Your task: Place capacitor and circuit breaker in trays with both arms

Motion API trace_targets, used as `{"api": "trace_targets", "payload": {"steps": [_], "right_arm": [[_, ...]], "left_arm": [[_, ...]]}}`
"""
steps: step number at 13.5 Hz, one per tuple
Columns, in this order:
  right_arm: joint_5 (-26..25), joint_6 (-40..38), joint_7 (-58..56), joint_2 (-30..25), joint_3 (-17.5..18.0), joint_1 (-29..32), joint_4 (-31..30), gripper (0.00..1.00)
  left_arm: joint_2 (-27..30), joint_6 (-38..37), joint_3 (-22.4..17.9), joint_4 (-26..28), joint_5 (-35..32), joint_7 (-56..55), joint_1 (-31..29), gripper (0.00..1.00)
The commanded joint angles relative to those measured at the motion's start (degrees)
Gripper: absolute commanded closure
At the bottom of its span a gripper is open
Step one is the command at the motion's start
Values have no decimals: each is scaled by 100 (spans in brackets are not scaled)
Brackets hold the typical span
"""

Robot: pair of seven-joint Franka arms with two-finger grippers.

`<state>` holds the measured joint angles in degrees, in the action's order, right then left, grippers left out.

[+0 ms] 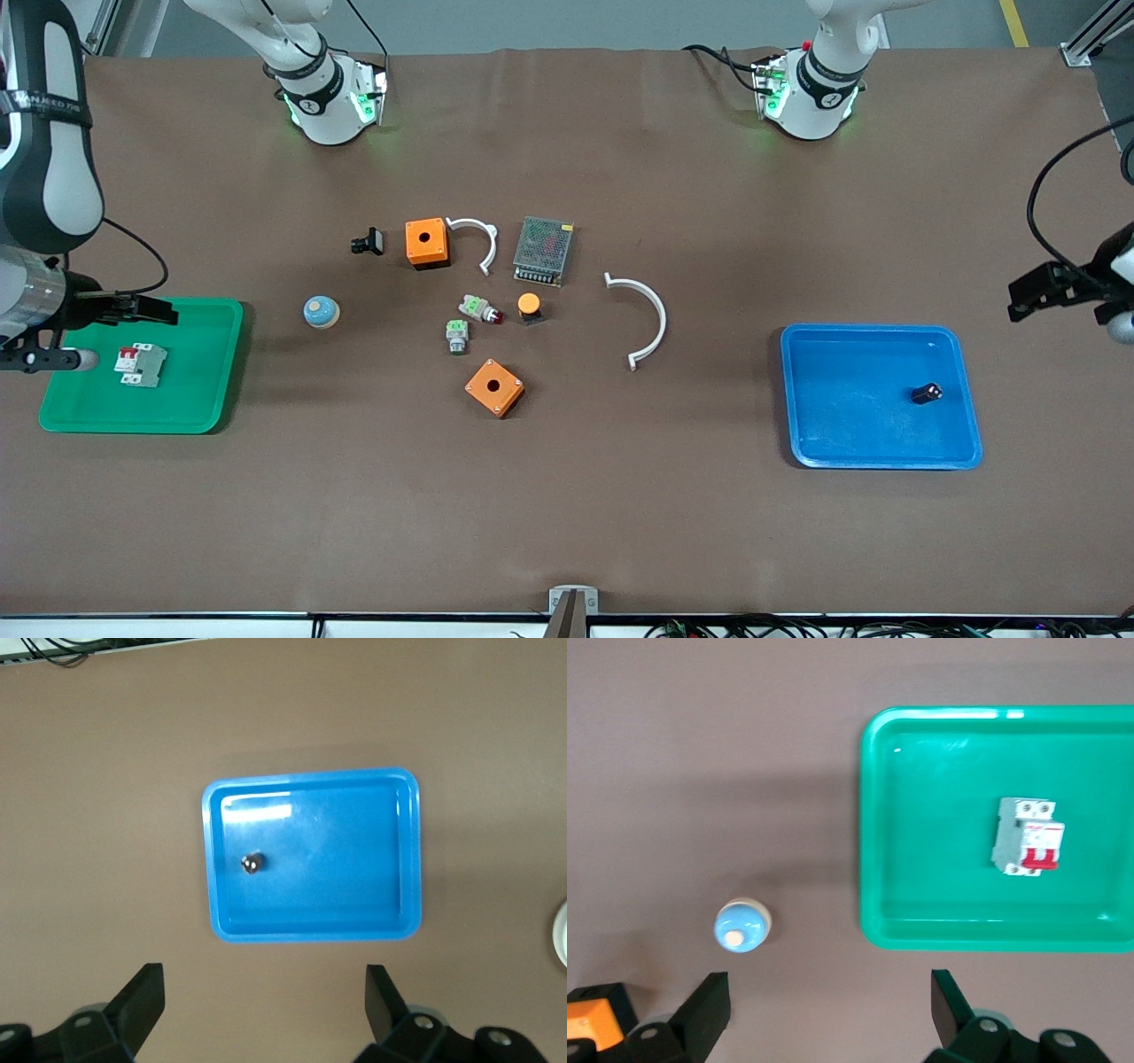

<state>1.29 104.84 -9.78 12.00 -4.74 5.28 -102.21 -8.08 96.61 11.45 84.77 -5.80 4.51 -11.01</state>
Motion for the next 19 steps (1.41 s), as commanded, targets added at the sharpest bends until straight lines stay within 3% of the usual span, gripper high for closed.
{"api": "trace_targets", "payload": {"steps": [1, 2, 5, 8, 11, 14, 19], "right_arm": [[135, -209, 291, -513, -35, -228, -238, 0], [135, -314, 431, -619, -35, -333, -238, 0], [135, -534, 818, -882, -35, -597, -229, 0], [135, -693, 864, -1085, -35, -642, -2, 0], [65, -1219, 837, -867, -53, -598, 990, 0], [64, -1300, 828, -866, -79, -528, 1448, 0], [47, -1300, 828, -866, -79, -528, 1713, 0]], "left_arm": [[621, -309, -334, 425, 131, -20, 431, 0], [815, -388, -406, 618, 132, -46, 633, 0], [1167, -774, -1107, 769, 534, -64, 1302, 0], [1317, -828, -1127, 909, 571, -152, 1443, 0], [1326, -793, -1101, 928, 562, -520, 1575, 0], [1248, -758, -1118, 858, 492, -548, 1672, 0], [1124, -688, -1101, 699, 492, -495, 1672, 0]]}}
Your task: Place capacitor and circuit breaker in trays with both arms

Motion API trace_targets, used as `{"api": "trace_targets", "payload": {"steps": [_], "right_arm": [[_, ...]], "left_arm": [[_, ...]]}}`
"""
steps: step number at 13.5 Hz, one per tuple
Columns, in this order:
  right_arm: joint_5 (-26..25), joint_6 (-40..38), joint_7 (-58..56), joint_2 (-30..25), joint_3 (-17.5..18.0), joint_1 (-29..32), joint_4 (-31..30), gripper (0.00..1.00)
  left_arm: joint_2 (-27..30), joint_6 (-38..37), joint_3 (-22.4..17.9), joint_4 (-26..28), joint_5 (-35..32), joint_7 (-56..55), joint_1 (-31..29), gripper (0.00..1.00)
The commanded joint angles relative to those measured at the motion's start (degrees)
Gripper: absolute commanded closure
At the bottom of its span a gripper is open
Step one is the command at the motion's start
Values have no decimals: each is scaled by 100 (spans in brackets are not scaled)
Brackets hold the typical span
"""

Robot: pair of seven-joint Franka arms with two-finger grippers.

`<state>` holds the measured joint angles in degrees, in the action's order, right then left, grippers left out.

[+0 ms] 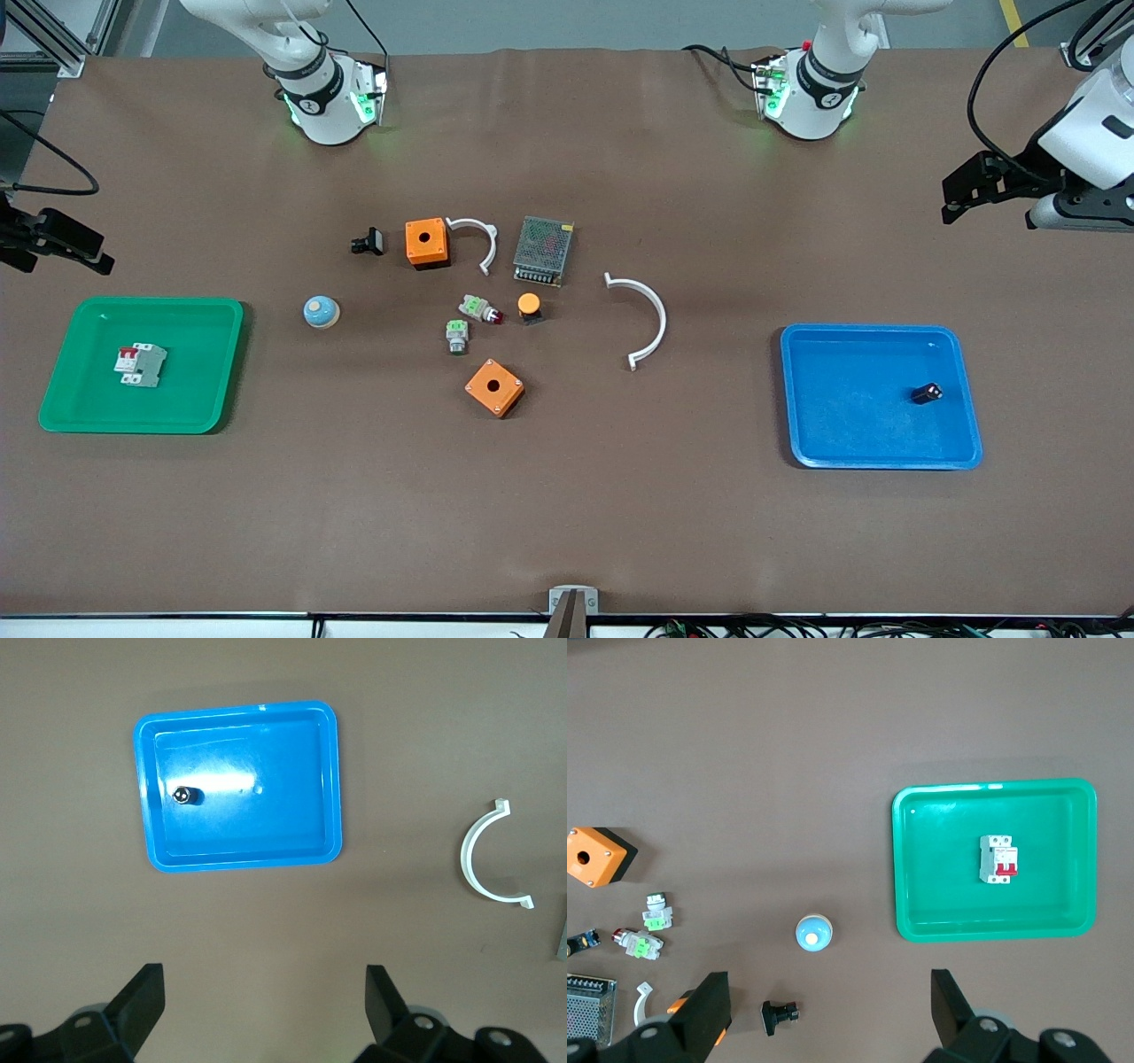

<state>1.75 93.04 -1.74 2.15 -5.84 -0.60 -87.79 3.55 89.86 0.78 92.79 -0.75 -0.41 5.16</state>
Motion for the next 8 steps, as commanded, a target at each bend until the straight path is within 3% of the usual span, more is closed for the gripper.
{"api": "trace_targets", "payload": {"steps": [1, 3, 8], "right_arm": [[1, -128, 25, 119, 21, 60, 280, 0], [10, -120, 33, 110, 30, 51, 280, 0], [10, -120, 33, 110, 30, 60, 315, 0]], "left_arm": [[-117, -13, -34, -130, -13, -29, 72, 0], [-284, -56, -25, -393, -22, -38, 90, 0], [-179, -302, -7, -350, 13, -424, 55, 0]]}}
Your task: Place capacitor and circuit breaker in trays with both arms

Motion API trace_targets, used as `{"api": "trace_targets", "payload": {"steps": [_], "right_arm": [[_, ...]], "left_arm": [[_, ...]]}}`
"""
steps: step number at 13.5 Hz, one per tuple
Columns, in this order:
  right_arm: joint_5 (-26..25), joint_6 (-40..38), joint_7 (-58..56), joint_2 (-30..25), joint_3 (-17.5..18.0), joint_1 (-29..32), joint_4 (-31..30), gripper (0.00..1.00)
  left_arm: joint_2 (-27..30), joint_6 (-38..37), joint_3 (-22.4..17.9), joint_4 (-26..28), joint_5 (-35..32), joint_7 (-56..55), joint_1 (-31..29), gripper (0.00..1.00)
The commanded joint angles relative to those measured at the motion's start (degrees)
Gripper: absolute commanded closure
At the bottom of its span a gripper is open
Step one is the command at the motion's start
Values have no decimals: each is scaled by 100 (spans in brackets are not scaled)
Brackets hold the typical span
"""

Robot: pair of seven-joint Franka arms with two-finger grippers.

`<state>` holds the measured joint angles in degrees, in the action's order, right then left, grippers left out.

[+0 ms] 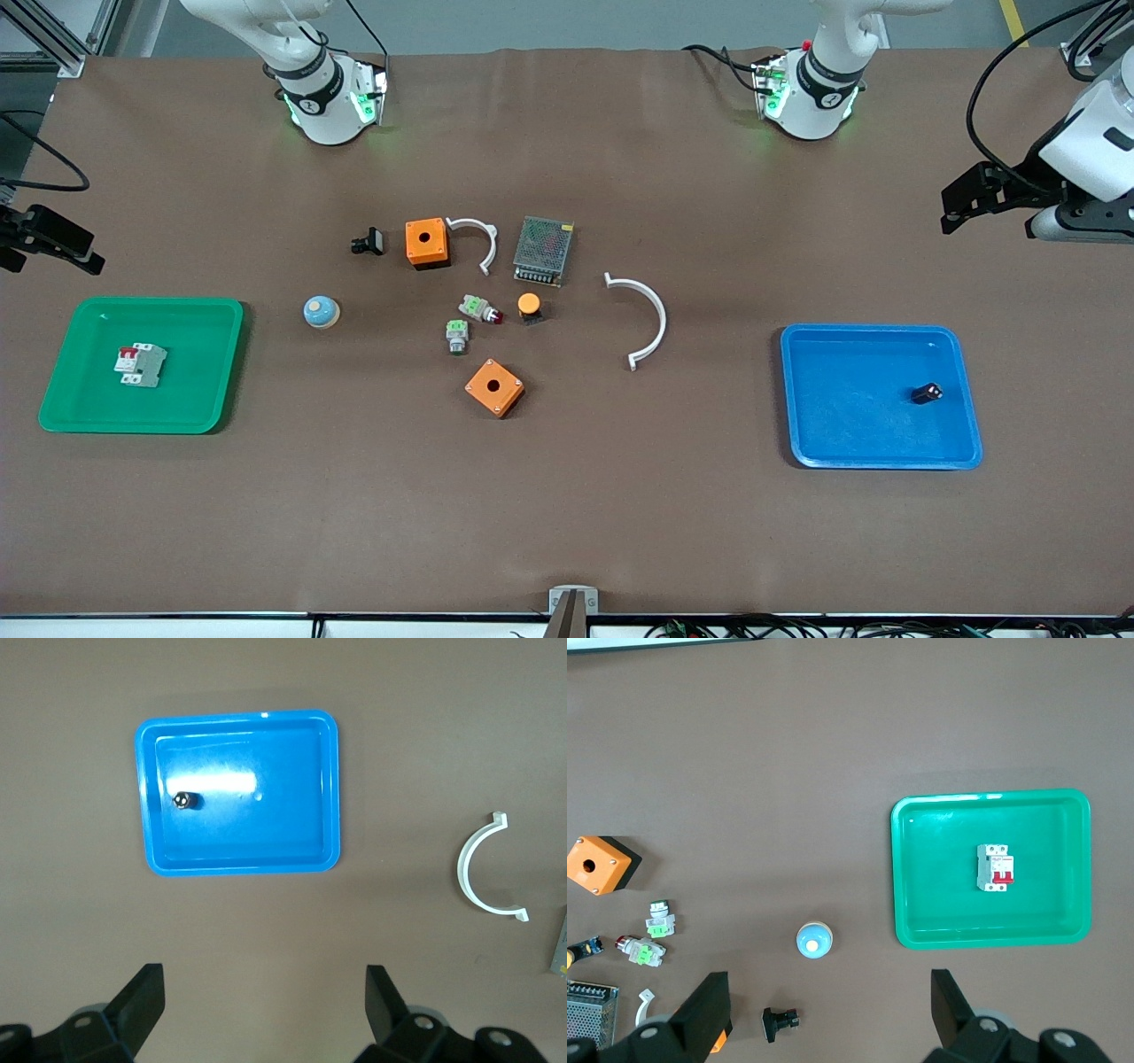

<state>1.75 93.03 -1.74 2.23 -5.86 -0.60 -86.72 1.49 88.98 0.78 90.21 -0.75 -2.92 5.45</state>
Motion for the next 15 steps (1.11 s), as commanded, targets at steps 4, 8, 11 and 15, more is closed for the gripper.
{"api": "trace_targets", "payload": {"steps": [4, 8, 11, 15], "right_arm": [[10, -74, 25, 102, 32, 51, 261, 0], [1, -74, 25, 102, 32, 51, 261, 0], [1, -74, 16, 102, 32, 51, 304, 0], [1, -118, 25, 93, 41, 42, 445, 0]], "left_arm": [[132, -258, -16, -47, 31, -182, -9, 0], [79, -258, -34, -126, 22, -147, -9, 0], [61, -258, -43, -161, 31, -77, -17, 0], [53, -258, -43, -153, 48, -165, 0, 0]]}}
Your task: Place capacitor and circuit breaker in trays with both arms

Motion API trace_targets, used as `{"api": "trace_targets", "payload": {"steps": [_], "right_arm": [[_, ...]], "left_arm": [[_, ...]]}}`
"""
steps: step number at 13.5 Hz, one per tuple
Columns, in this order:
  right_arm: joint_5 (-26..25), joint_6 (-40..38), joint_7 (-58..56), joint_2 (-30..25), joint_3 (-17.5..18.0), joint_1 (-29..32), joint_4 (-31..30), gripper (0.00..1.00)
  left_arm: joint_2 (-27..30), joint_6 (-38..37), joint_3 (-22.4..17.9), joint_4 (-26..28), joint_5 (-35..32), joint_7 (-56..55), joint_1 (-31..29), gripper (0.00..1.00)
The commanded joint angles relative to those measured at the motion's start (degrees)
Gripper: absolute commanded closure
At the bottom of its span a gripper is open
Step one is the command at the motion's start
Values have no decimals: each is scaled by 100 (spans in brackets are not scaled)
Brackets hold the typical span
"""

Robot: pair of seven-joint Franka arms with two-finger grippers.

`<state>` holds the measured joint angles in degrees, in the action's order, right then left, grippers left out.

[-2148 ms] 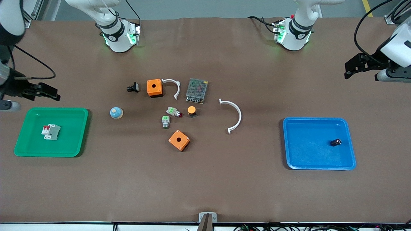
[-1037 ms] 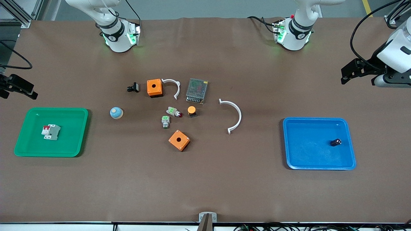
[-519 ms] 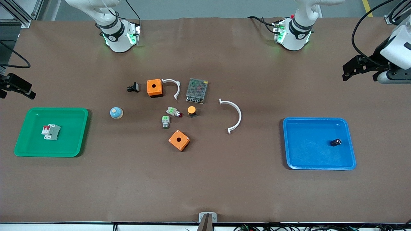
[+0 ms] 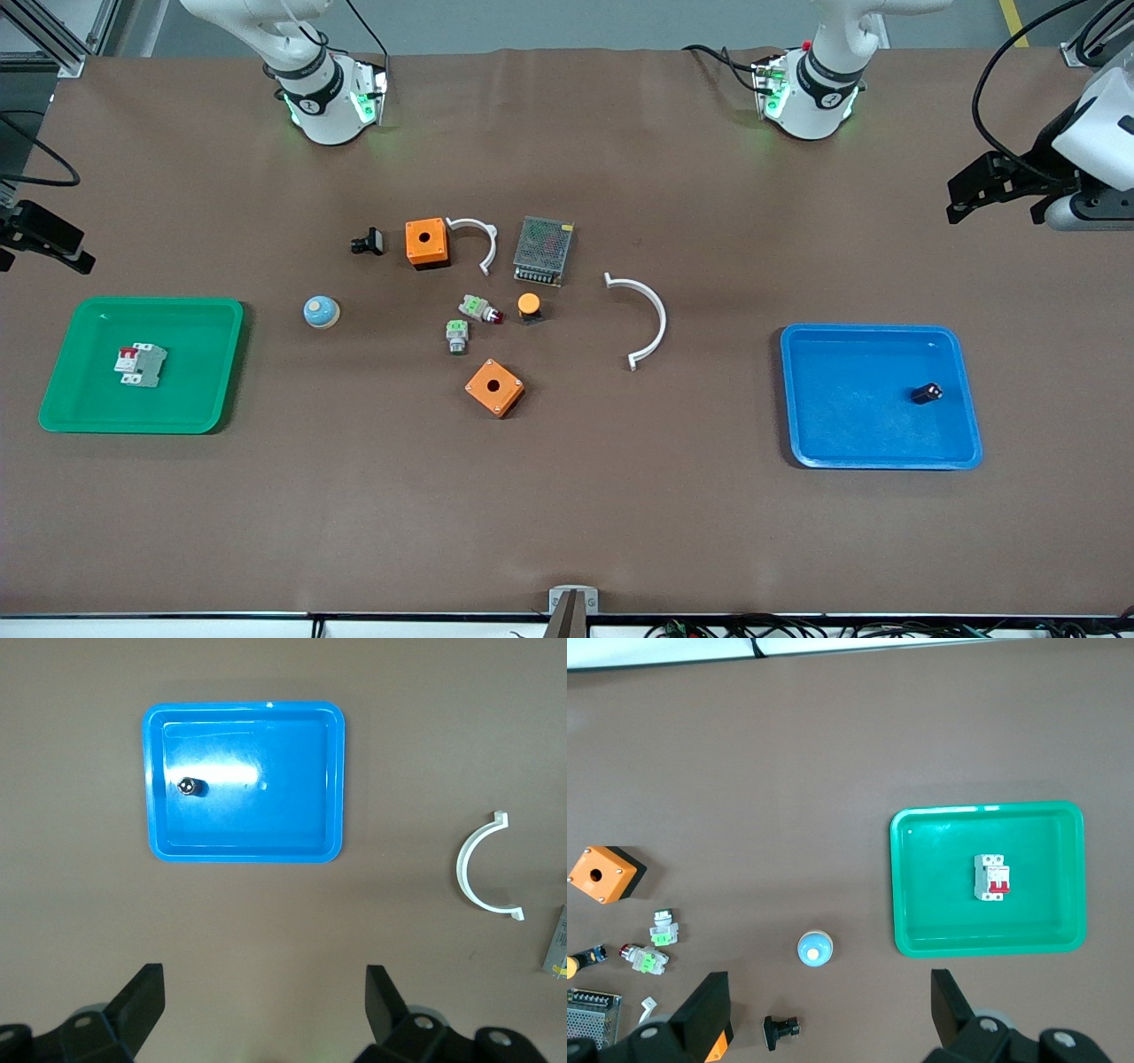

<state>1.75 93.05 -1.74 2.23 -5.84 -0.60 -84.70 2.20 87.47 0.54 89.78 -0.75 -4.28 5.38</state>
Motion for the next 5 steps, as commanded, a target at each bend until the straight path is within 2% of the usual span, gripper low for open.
{"api": "trace_targets", "payload": {"steps": [1, 5], "right_arm": [[1, -121, 34, 93, 39, 51, 252, 0], [19, -129, 25, 84, 39, 51, 253, 0]], "left_arm": [[-18, -107, -10, -110, 48, -20, 16, 0], [-18, -107, -19, -110, 40, -20, -2, 0]]}}
